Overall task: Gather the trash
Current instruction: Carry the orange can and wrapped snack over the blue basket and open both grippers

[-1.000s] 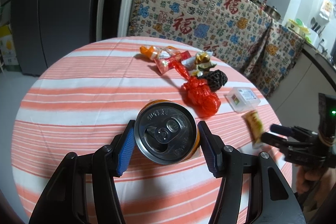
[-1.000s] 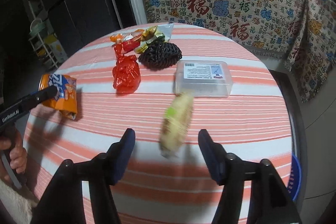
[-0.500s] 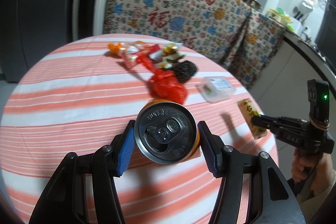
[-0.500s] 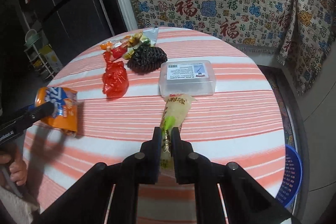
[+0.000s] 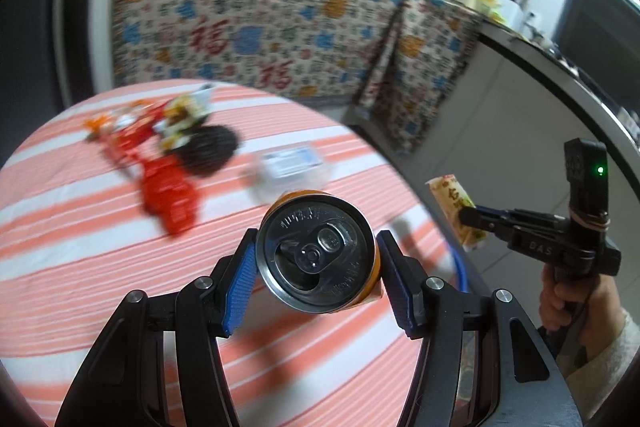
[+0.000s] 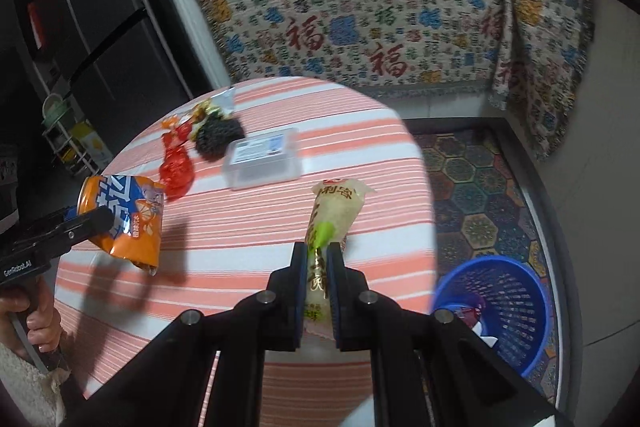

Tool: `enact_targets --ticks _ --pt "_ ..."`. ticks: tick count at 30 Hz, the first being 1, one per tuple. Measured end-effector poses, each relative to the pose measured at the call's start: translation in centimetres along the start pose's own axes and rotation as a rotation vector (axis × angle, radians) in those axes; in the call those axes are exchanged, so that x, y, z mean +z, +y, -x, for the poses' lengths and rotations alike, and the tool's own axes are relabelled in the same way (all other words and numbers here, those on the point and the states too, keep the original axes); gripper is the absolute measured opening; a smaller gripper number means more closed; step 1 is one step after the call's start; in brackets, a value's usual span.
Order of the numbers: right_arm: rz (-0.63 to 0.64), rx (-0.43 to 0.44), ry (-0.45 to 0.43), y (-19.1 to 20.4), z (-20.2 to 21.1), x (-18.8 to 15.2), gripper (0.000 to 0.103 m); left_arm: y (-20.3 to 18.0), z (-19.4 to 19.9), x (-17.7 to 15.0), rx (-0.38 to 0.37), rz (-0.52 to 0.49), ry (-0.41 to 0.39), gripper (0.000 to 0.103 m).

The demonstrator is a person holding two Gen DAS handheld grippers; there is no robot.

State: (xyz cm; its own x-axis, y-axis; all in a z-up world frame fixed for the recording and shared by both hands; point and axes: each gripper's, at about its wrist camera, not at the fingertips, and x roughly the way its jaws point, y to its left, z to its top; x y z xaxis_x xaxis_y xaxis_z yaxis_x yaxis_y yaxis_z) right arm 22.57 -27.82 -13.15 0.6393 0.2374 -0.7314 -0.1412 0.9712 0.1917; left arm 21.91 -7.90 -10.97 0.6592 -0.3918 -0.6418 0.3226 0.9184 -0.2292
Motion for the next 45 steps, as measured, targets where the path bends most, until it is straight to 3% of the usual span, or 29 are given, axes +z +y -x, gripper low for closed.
enact_targets --ticks 13,23,31,45 --pt "-0.121 -0.127 -0.065 -10.4 5.1 -0.6 0.01 -12.8 -7.1 2.8 -0.197 -0.092 0.072 0.059" --pt "-0.22 -0.165 -0.047 -17.6 5.0 -2.5 0.01 -18.9 -12.3 2.7 -0.246 -0.141 0.124 0.059" --pt "-0.305 -0.161 0.005 -22.9 2.5 -4.7 0.01 -21.6 -16.7 1.9 -0.258 -0.16 0.19 0.059" --pt "-0.358 -0.154 0.054 -27.1 -0.7 -6.2 0.01 -23.1 -22.9 0.8 -0.239 -0.158 0.264 0.06"
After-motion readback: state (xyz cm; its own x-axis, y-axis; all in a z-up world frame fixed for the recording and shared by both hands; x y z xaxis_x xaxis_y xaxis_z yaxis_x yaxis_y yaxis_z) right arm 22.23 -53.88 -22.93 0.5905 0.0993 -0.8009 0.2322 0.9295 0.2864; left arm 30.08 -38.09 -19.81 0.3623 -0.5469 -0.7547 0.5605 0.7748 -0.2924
